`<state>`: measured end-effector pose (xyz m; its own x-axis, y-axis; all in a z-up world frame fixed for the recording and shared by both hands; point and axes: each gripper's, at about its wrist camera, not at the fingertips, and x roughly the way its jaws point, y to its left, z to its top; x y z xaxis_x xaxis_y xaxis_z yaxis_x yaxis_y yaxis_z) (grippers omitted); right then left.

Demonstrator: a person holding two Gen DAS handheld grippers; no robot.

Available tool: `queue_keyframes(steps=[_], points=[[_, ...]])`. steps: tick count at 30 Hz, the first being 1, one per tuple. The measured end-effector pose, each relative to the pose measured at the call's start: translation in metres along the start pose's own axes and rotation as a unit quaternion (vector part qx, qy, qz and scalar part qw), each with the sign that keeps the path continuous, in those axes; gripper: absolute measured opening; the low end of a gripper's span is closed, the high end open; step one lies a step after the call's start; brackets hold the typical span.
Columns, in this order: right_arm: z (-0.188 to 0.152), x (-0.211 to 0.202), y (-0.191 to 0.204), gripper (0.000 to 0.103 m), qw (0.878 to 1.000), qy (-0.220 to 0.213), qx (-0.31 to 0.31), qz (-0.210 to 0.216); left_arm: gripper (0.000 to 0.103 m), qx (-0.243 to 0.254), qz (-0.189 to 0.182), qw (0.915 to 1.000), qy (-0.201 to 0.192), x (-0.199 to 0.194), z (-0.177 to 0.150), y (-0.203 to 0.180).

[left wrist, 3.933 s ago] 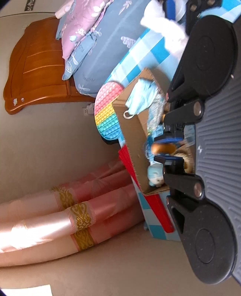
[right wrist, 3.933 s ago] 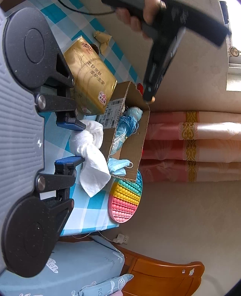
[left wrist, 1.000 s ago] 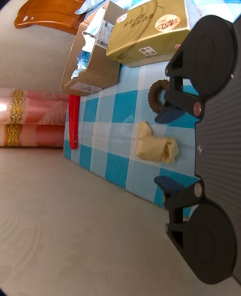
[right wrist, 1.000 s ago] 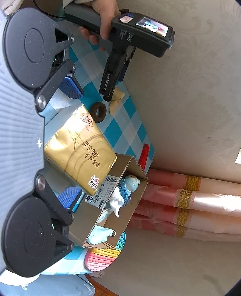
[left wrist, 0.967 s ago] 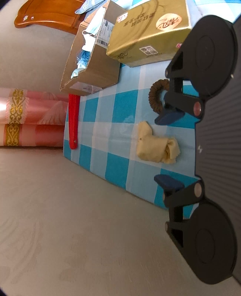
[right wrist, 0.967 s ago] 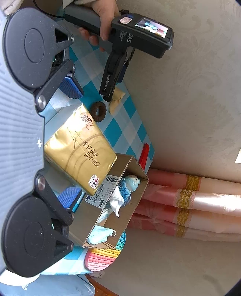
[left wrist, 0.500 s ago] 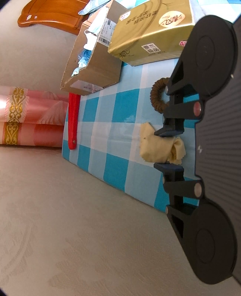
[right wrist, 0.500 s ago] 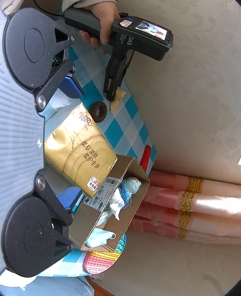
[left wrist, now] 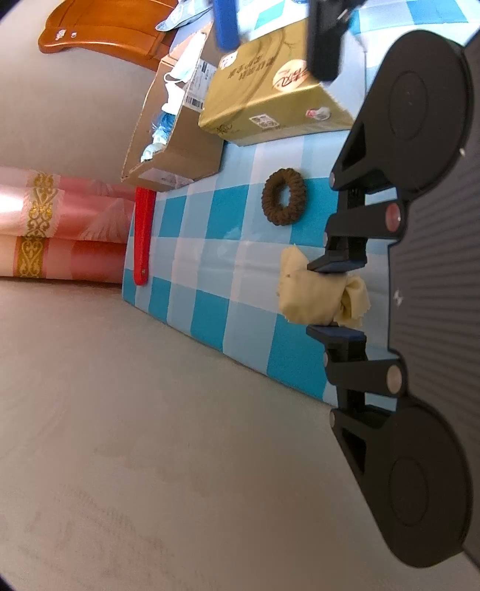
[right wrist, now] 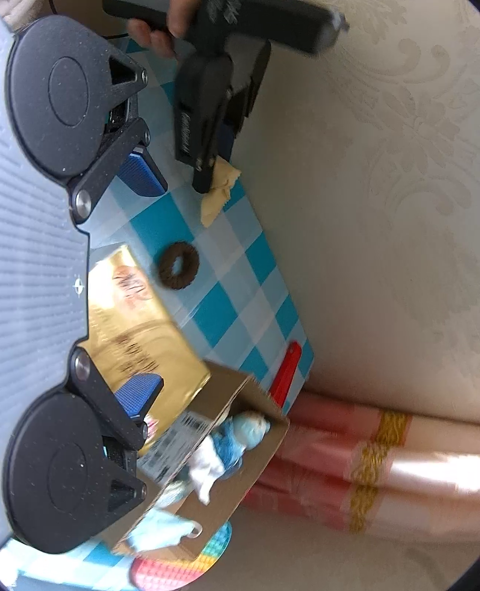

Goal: Organize soft objects
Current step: 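Reach the right gripper to the brown hair tie and close on it while the left holds the beige cloth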

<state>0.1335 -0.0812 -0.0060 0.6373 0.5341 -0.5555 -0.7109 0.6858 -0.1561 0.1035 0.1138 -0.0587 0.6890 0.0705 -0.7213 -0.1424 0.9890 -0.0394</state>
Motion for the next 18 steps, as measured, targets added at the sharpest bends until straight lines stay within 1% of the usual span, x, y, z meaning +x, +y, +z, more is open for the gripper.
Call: queue_keyframes(steps=[8,11,14,18], points=[[0.035,0.035,0.004,0.103,0.999,0.015,-0.044,0.009,0.027,-0.01,0.007,0.9999,-0.008,-0.017,-0.008,0.006],[0.042,0.051,0.003,0.102,0.998,0.026,-0.049,0.023,0.027,-0.011,0.012,0.9998,-0.006,-0.022,-0.014,0.008],[0.046,0.068,0.007,0.1,0.997,0.04,-0.067,0.025,0.027,-0.015,0.014,0.9998,-0.005,-0.028,-0.021,0.01],[0.047,0.085,0.015,0.092,0.993,0.06,-0.091,0.036,0.027,-0.018,0.016,0.9997,-0.002,-0.032,-0.028,0.012]])
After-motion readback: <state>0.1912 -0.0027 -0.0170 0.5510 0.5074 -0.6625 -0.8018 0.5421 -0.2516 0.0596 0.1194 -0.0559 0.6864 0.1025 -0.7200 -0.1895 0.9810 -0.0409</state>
